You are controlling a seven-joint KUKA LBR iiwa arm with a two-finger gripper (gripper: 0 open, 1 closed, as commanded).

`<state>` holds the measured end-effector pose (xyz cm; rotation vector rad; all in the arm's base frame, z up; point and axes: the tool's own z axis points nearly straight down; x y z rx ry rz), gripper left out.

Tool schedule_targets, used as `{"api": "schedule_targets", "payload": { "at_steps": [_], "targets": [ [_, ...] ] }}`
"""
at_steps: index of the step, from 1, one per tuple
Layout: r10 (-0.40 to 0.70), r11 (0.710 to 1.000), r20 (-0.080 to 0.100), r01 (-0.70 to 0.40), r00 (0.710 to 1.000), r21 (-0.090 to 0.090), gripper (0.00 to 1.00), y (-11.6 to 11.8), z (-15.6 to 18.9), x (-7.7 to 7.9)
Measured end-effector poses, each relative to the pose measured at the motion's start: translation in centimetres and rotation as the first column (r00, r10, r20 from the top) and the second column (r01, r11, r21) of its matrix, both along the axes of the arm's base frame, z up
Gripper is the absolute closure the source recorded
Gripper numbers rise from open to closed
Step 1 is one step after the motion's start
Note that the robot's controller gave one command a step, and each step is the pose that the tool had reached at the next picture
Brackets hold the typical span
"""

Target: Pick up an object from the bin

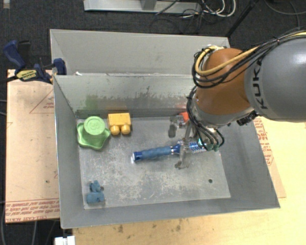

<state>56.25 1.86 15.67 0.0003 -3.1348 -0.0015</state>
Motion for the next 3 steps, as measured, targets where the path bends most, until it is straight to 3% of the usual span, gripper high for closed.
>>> {"api": "schedule_targets", "payload": {
  "at_steps": [1,2,3],
  "targets": [
    [0.071,0.997,0.002,-0.071,0.997,0.0,0.0,-0.1,-9.1,2.0],
    [0.07,0.998,0.009,-0.07,0.998,0.0,1.0,-0.1,-8.6,2.2],
    [0.101,0.995,0.015,-0.101,0.995,-0.001,1.0,2.0,7.5,-1.6]
  ]
}}
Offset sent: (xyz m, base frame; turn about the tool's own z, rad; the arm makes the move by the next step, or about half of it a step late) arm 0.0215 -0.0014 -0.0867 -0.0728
